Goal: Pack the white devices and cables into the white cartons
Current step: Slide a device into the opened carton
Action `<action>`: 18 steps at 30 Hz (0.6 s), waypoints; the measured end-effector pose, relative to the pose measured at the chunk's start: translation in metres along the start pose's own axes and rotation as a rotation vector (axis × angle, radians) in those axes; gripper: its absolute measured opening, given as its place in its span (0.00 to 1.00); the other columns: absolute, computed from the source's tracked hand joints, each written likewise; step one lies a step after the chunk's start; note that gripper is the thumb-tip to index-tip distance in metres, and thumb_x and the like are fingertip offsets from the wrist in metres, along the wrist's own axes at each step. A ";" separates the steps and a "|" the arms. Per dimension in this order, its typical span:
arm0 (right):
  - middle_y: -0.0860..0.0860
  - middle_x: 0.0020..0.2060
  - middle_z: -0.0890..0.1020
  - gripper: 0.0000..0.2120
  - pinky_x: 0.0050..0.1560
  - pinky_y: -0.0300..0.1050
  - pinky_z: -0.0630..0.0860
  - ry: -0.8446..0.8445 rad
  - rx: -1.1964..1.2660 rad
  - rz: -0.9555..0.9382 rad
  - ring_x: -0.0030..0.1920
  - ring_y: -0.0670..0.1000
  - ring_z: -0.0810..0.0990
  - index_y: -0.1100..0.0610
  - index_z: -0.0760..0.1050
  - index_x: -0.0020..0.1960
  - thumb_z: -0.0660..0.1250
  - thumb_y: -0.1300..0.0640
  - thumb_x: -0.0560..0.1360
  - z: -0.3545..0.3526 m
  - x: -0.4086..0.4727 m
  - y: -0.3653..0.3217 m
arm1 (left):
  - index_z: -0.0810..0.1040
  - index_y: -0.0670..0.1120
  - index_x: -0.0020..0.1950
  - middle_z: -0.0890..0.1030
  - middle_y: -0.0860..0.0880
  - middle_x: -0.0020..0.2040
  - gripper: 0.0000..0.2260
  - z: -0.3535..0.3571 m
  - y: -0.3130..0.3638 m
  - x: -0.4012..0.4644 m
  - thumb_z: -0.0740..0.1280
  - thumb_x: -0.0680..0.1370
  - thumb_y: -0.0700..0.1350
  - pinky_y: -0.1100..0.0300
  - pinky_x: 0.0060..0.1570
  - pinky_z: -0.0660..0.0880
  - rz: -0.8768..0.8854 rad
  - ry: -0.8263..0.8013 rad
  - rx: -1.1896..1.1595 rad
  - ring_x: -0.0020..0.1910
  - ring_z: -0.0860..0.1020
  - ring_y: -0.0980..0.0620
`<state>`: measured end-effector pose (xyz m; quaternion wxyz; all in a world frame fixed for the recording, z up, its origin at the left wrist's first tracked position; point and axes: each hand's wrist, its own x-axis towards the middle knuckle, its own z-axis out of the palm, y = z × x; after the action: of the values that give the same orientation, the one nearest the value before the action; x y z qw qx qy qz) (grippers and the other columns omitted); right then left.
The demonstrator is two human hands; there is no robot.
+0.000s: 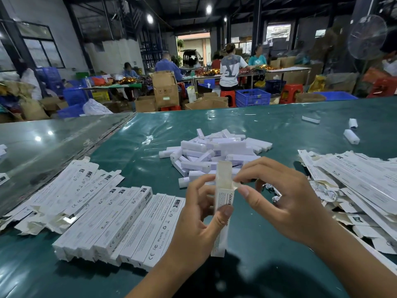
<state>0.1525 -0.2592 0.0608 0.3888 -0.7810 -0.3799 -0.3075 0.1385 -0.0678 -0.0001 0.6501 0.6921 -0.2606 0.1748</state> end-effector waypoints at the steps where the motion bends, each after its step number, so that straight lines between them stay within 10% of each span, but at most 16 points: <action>1: 0.47 0.49 0.83 0.07 0.42 0.44 0.78 0.006 0.012 -0.004 0.49 0.49 0.82 0.56 0.83 0.54 0.69 0.55 0.78 0.001 -0.001 0.000 | 0.65 0.60 0.71 0.81 0.45 0.57 0.24 -0.001 -0.001 -0.001 0.70 0.78 0.57 0.46 0.54 0.80 0.017 0.005 0.002 0.53 0.82 0.40; 18: 0.44 0.44 0.85 0.13 0.44 0.41 0.80 0.106 0.357 0.184 0.43 0.48 0.85 0.50 0.78 0.57 0.71 0.61 0.75 0.016 -0.005 0.001 | 0.68 0.63 0.72 0.78 0.56 0.63 0.20 -0.004 -0.004 -0.003 0.67 0.82 0.50 0.46 0.49 0.81 0.140 -0.063 0.203 0.51 0.84 0.45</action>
<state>0.1538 -0.2475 0.0484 0.5670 -0.7139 -0.3344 -0.2389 0.1387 -0.0633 -0.0052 0.5542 0.7396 -0.3095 0.2235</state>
